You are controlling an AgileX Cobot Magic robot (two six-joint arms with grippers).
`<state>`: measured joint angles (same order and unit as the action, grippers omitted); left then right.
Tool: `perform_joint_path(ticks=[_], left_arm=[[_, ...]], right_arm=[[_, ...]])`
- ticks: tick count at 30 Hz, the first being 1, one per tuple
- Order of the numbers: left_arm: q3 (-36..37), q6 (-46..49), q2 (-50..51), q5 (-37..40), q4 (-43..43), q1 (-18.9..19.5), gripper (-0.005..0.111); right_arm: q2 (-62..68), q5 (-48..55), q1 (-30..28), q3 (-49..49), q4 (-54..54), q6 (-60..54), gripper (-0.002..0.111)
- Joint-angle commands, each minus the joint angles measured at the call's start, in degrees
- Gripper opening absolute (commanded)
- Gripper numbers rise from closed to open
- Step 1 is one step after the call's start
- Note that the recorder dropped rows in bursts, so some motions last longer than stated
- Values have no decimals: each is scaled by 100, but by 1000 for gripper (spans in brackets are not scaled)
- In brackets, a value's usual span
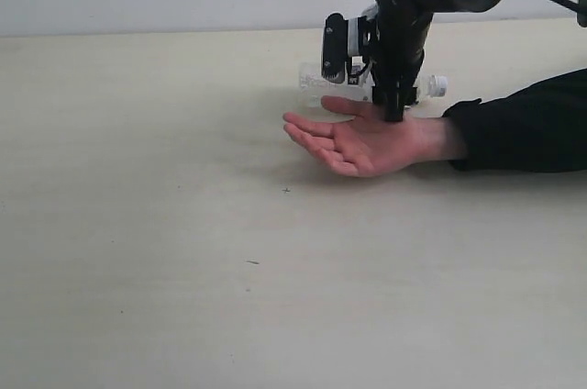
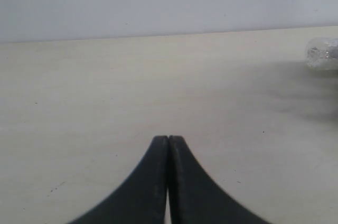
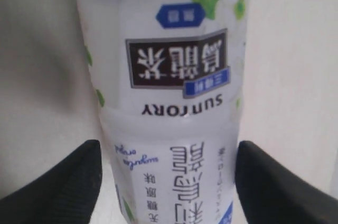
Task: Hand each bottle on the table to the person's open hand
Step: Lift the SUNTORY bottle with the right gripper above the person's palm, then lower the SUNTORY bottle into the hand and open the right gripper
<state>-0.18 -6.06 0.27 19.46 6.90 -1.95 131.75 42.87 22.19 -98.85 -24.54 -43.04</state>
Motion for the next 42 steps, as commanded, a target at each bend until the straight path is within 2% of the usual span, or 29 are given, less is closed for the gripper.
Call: perform_joint_path(ticks=[1, 5, 7, 8, 13, 18, 20, 23, 25, 26, 28, 30, 36, 42], left_arm=[[18, -18, -27, -50, 18, 19, 3], [18, -18, -27, -50, 18, 19, 3], [18, -18, -27, -50, 18, 19, 3], [18, -18, -27, -50, 18, 19, 3], [18, -18, -27, -50, 18, 19, 3], [18, -18, -27, -50, 18, 19, 3], [18, -18, -27, -50, 18, 19, 3], [18, -18, -27, -50, 18, 19, 3], [18, -18, -27, -50, 18, 19, 3], [18, -18, -27, -50, 18, 19, 3], [18, -18, -27, -40, 18, 19, 3], [18, -18, -27, -40, 18, 19, 3], [18, -18, -27, -40, 18, 19, 3], [18, -18, -27, -40, 18, 19, 3]], right_arm=[[48, -31, -21, -43, -103, 0, 48], [48, 62, -21, -43, -447, 0, 14], [48, 74, -21, -43, -549, 0, 1], [48, 90, -21, -43, -610, 30, 0], [-226, -98, -21, -43, -732, 570, 0], [-929, 158, -21, -219, -887, 1834, 0], [-1096, 632, -21, -464, -771, 2276, 0], [-1262, 2466, -21, -1240, 40, 2934, 0], [-1300, 2710, -21, -1434, 606, 3561, 0], [-1421, 2710, -21, -1292, 1281, 4011, 0], [-1486, 2710, -21, -881, 2132, 4011, 0], [-1498, 2710, 1, -414, 2491, 4072, 0], [-1488, 2710, 13, 379, 2957, 4028, 0], [-1488, 2568, 13, 439, 3335, 4304, 0]])
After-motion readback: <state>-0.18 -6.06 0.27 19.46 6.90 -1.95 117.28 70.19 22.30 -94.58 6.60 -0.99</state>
